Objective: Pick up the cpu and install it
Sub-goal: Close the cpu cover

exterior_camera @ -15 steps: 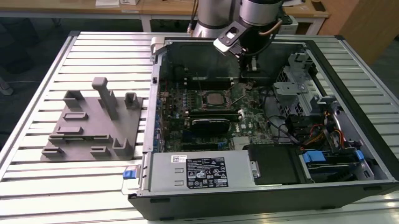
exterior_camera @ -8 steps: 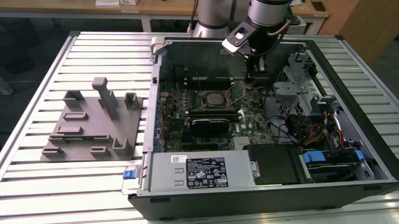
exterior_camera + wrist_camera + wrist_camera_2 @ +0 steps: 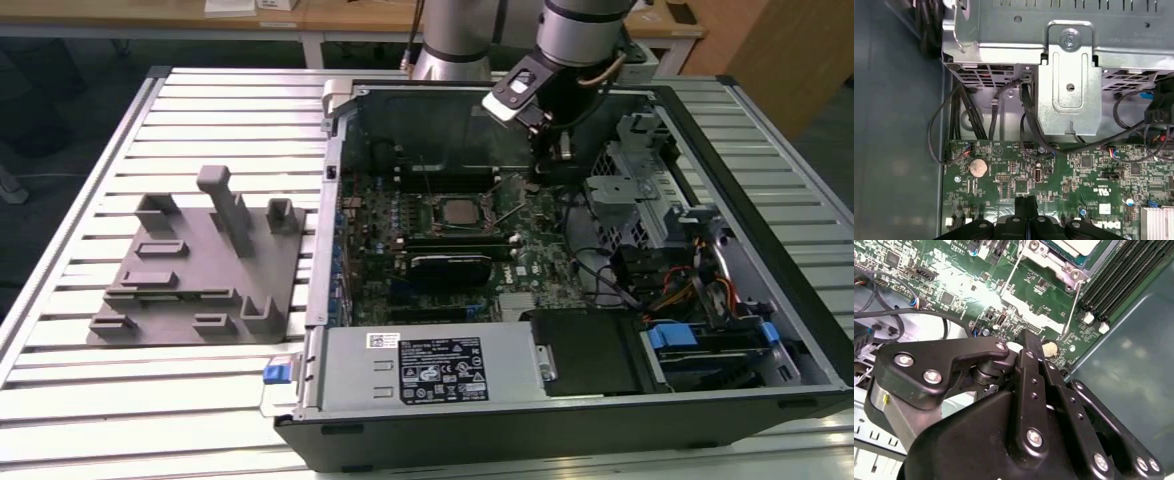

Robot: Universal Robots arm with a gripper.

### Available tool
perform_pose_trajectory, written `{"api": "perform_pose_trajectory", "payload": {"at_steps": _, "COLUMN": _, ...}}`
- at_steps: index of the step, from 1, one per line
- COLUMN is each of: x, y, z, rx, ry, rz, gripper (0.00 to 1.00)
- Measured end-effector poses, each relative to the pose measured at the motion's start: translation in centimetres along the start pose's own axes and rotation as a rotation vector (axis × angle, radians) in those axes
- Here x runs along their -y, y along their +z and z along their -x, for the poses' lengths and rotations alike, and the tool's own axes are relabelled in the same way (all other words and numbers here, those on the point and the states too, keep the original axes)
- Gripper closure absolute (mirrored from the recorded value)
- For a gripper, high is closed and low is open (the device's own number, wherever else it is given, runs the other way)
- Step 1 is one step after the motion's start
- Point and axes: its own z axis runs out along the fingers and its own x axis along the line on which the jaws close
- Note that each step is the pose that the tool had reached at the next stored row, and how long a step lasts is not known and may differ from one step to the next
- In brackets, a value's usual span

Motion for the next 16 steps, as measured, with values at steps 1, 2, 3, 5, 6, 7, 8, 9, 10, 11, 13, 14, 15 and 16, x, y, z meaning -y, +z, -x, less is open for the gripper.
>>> {"api": "perform_pose_trajectory", "payload": {"at_steps": 1, "x": -0.03, "y": 0.18, "z": 0.00, "rx": 0.0000, "ry": 0.000, "rz": 0.0000, "gripper": 0.89}}
{"api": "perform_pose_trajectory", "payload": {"at_steps": 2, "x": -0.06, "y": 0.36, "z": -0.01, "rx": -0.0001, "ry": 0.000, "rz": 0.0000, "gripper": 0.89}}
{"api": "perform_pose_trajectory", "payload": {"at_steps": 3, "x": -0.08, "y": 0.54, "z": -0.01, "rx": 0.0000, "ry": 0.000, "rz": 0.0000, "gripper": 0.89}}
{"api": "perform_pose_trajectory", "payload": {"at_steps": 5, "x": -0.12, "y": 0.90, "z": -0.01, "rx": 0.0001, "ry": 0.000, "rz": 0.0000, "gripper": 0.89}}
{"api": "perform_pose_trajectory", "payload": {"at_steps": 6, "x": -0.13, "y": 1.08, "z": -0.02, "rx": 0.0001, "ry": 0.000, "rz": 0.0000, "gripper": 0.89}}
{"api": "perform_pose_trajectory", "payload": {"at_steps": 7, "x": -0.14, "y": 1.28, "z": -0.02, "rx": 0.0000, "ry": 0.000, "rz": 0.0000, "gripper": 0.89}}
{"api": "perform_pose_trajectory", "payload": {"at_steps": 8, "x": -0.14, "y": 1.44, "z": -0.02, "rx": 0.0000, "ry": 0.000, "rz": 0.0000, "gripper": 0.89}}
{"api": "perform_pose_trajectory", "payload": {"at_steps": 9, "x": -0.15, "y": 1.56, "z": -0.02, "rx": -0.0001, "ry": 0.000, "rz": 0.0000, "gripper": 0.89}}
{"api": "perform_pose_trajectory", "payload": {"at_steps": 10, "x": -0.15, "y": 1.62, "z": -0.02, "rx": -0.0001, "ry": 0.000, "rz": 0.0000, "gripper": 0.89}}
{"api": "perform_pose_trajectory", "payload": {"at_steps": 11, "x": -0.15, "y": 1.64, "z": -0.02, "rx": 0.0001, "ry": 0.000, "rz": -0.0001, "gripper": 0.89}}
{"api": "perform_pose_trajectory", "payload": {"at_steps": 13, "x": -0.15, "y": 1.64, "z": -0.02, "rx": 0.0003, "ry": 0.000, "rz": -0.0001, "gripper": 0.89}}
{"api": "perform_pose_trajectory", "payload": {"at_steps": 14, "x": -0.15, "y": 1.65, "z": -0.02, "rx": 0.0001, "ry": 0.000, "rz": -0.0001, "gripper": 0.89}}
{"api": "perform_pose_trajectory", "payload": {"at_steps": 15, "x": -0.15, "y": 1.65, "z": -0.02, "rx": 0.0000, "ry": 0.000, "rz": 0.0000, "gripper": 0.89}}
{"api": "perform_pose_trajectory", "payload": {"at_steps": 16, "x": -0.15, "y": 1.65, "z": -0.02, "rx": 0.0000, "ry": 0.000, "rz": 0.0000, "gripper": 0.89}}
